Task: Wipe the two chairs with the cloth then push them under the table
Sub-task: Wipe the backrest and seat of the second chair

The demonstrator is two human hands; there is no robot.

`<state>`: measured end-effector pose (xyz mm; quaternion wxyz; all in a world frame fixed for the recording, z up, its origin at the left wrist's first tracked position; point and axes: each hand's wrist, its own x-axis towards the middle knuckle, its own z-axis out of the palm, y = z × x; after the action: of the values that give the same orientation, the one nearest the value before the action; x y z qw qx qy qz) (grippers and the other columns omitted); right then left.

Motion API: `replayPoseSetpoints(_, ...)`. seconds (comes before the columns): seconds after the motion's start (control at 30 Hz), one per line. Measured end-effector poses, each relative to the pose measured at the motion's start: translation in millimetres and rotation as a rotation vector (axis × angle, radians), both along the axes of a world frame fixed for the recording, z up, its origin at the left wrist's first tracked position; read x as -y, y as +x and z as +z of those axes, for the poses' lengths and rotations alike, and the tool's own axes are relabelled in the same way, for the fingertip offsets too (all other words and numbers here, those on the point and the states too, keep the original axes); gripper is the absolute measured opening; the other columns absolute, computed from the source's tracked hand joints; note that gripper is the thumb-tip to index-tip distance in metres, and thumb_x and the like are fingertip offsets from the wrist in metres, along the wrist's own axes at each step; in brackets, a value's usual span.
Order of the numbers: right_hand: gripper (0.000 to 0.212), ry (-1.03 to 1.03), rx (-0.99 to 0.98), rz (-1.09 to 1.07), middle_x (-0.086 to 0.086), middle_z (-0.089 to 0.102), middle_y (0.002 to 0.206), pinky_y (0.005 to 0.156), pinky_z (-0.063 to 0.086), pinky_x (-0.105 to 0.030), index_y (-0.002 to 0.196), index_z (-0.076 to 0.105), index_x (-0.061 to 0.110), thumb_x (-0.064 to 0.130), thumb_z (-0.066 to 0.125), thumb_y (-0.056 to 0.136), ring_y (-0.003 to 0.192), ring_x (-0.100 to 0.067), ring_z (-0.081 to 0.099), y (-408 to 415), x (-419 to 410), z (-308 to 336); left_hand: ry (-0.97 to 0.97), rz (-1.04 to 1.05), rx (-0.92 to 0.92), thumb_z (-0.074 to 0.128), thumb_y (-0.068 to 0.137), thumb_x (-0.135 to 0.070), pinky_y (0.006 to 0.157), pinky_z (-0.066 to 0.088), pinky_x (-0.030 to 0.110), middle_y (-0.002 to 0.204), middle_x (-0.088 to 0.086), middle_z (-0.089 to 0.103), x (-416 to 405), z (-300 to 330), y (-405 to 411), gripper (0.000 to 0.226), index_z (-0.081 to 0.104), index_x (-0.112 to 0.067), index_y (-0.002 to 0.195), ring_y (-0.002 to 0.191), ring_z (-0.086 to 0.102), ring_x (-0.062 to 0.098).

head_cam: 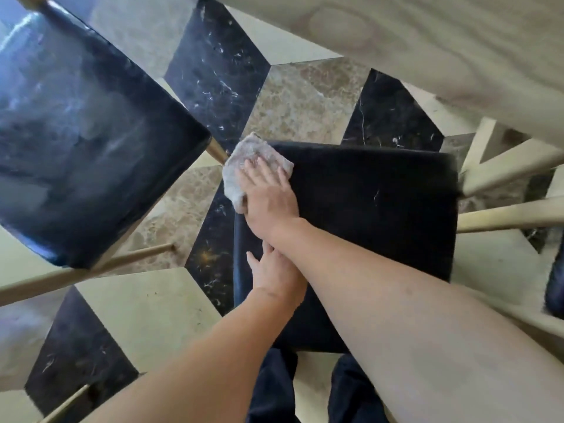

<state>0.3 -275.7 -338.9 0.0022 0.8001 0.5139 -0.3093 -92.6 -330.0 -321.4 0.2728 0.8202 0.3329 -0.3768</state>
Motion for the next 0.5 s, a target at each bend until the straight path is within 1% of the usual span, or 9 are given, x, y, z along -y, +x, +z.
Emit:
replayPoseSetpoints(0.03,0.064,0.01,0.023,-0.008,0.002,0.001,0.17,0.125,-0.007,-0.045,0.161,0.007,0.023,0.027,0.036,0.104,0.156,-0.019,-0.008,-1.4,2.9,-4.0,-0.021,0.007,0.003,0.055,0.102,-0.031,0.124,0.005,0.065,0.17,0.005,0.018,0.7,1.3,1.3,0.077,0.012,-0.025,0.165,0.158,0.003,0.034)
replayPoseSetpoints(0.1,0.068,0.017,0.063,0.029,0.002,-0.002,0.17,0.125,-0.007,-0.046,0.161,0.003,0.023,0.029,0.038,0.104,0.155,-0.02,-0.009,-3.2,3.1,-7.7,-0.035,-0.02,-0.004,0.053,0.102,-0.029,0.123,0.006,0.066,0.172,0.007,0.013,-2.1,3.7,-0.2,0.077,0.009,-0.025,0.165,0.158,-0.001,0.035)
replayPoseSetpoints(0.17,0.069,-0.006,0.099,0.092,0.002,-0.004,0.17,0.125,-0.005,-0.046,0.161,0.0,0.022,0.028,0.037,0.103,0.155,-0.021,-0.009,5.1,2.5,-4.9,-0.03,-0.041,0.015,0.049,0.103,-0.029,0.121,0.009,0.069,0.173,0.005,0.002,-3.5,-0.3,0.3,0.078,0.002,-0.025,0.165,0.158,-0.01,0.035)
replayPoseSetpoints(0.23,0.066,-0.001,0.097,0.141,0.003,-0.002,0.17,0.126,0.0,-0.047,0.161,0.001,0.021,0.026,0.034,0.104,0.156,-0.02,-0.006,14.2,2.2,-0.7,-0.018,-0.059,0.041,0.048,0.103,-0.027,0.119,0.013,0.071,0.173,0.004,-0.01,-5.5,-6.2,-1.7,0.081,-0.004,-0.026,0.166,0.156,-0.02,0.034)
replayPoseSetpoints(0.3,0.065,-0.002,0.115,0.158,0.003,0.001,0.17,0.126,0.004,-0.046,0.161,0.003,0.02,0.023,0.034,0.105,0.156,-0.02,-0.003,25.6,6.9,3.0,-0.022,-0.068,0.067,0.051,0.099,-0.02,0.119,0.017,0.069,0.172,0.003,-0.018,-7.3,-10.3,-2.1,0.087,-0.005,-0.026,0.165,0.155,-0.025,0.033)
replayPoseSetpoints(0.4,0.066,-0.036,0.14,0.06,0.002,0.002,0.17,0.126,0.006,-0.045,0.161,0.005,0.02,0.021,0.038,0.104,0.156,-0.021,-0.001,52.0,20.0,6.3,-0.024,-0.036,0.073,0.051,0.095,-0.009,0.12,0.019,0.066,0.17,-0.001,-0.025,-8.1,-11.7,-4.4,0.094,-0.009,-0.03,0.164,0.156,-0.026,0.03)
replayPoseSetpoints(0.47,0.067,-0.082,0.151,-0.049,0.002,0.001,0.17,0.126,0.006,-0.044,0.161,0.005,0.021,0.021,0.039,0.103,0.156,-0.021,-0.001,79.5,37.8,5.4,-0.007,-0.044,0.058,0.049,0.097,-0.012,0.122,0.016,0.065,0.169,-0.001,-0.029,-5.1,-13.2,-6.0,0.093,-0.013,-0.031,0.163,0.155,-0.028,0.03)
replayPoseSetpoints(0.5,0.069,-0.112,0.16,-0.103,0.003,0.0,0.17,0.126,0.006,-0.043,0.161,0.003,0.022,0.021,0.04,0.103,0.156,-0.02,-0.001,96.3,52.0,5.6,0.012,-0.056,0.053,0.047,0.099,-0.017,0.123,0.015,0.064,0.168,-0.001,-0.031,-0.2,-14.2,-6.6,0.09,-0.016,-0.031,0.162,0.154,-0.03,0.03)
